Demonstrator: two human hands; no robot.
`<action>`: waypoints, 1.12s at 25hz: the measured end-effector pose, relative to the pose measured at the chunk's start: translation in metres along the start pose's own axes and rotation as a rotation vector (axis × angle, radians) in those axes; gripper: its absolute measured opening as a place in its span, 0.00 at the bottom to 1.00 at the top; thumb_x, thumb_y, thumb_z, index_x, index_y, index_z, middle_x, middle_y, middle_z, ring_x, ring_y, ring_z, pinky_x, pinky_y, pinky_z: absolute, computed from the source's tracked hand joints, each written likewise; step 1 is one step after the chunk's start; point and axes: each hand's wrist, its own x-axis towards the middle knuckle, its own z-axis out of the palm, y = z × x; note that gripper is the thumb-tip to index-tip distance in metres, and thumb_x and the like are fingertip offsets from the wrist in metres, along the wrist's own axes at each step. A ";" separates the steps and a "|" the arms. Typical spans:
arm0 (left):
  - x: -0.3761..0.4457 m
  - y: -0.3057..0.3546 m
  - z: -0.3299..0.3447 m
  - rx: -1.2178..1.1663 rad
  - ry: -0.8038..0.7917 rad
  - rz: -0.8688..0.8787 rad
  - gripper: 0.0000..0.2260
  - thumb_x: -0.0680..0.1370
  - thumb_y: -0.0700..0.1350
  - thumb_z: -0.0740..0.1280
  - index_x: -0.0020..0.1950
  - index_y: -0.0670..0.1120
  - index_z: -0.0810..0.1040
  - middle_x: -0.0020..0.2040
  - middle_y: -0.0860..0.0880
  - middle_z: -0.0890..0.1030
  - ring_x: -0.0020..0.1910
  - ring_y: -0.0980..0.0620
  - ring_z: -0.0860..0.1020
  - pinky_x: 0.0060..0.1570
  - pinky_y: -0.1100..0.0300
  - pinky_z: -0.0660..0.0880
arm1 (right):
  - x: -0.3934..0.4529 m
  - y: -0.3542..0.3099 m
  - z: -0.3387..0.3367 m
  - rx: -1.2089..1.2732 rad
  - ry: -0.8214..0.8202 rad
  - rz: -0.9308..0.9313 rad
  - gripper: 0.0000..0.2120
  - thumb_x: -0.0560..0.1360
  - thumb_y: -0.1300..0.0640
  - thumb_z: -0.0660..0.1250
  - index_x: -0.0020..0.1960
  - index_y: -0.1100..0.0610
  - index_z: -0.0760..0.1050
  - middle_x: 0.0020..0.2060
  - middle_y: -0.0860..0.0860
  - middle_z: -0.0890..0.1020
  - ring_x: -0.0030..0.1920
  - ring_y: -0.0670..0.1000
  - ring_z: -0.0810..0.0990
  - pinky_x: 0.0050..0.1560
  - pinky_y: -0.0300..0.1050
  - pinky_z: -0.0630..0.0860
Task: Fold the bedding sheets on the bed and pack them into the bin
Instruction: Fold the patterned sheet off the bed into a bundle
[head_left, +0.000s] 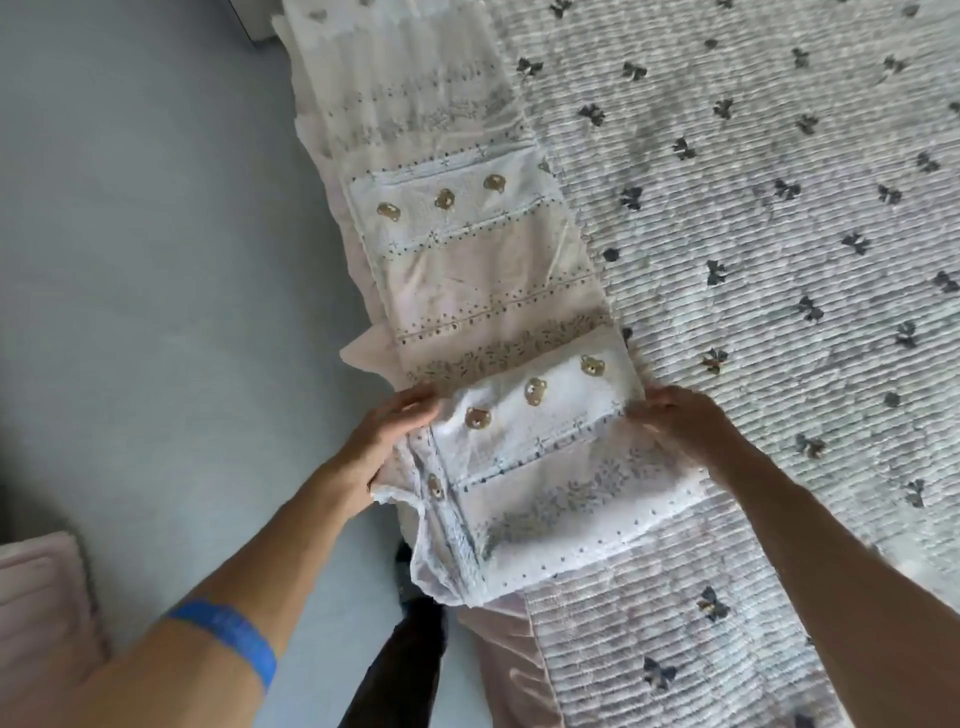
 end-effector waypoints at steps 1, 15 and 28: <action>0.006 -0.001 -0.001 0.058 0.017 0.035 0.15 0.72 0.41 0.74 0.58 0.51 0.81 0.53 0.56 0.83 0.55 0.54 0.81 0.45 0.68 0.75 | 0.002 0.005 0.005 0.012 0.033 0.035 0.11 0.73 0.51 0.74 0.51 0.57 0.82 0.41 0.53 0.84 0.41 0.53 0.82 0.42 0.46 0.79; 0.022 -0.012 0.002 0.488 0.340 0.170 0.13 0.73 0.41 0.71 0.56 0.52 0.77 0.50 0.53 0.81 0.46 0.52 0.80 0.45 0.54 0.76 | -0.015 0.034 0.011 0.194 0.061 0.047 0.18 0.73 0.47 0.72 0.56 0.57 0.74 0.48 0.54 0.82 0.46 0.53 0.82 0.39 0.43 0.77; 0.033 0.020 0.022 0.978 0.010 0.441 0.12 0.80 0.44 0.65 0.60 0.58 0.79 0.61 0.61 0.76 0.61 0.56 0.75 0.62 0.61 0.71 | -0.038 -0.046 -0.049 0.819 -0.316 0.066 0.23 0.64 0.64 0.75 0.59 0.60 0.81 0.49 0.64 0.83 0.44 0.62 0.80 0.41 0.52 0.81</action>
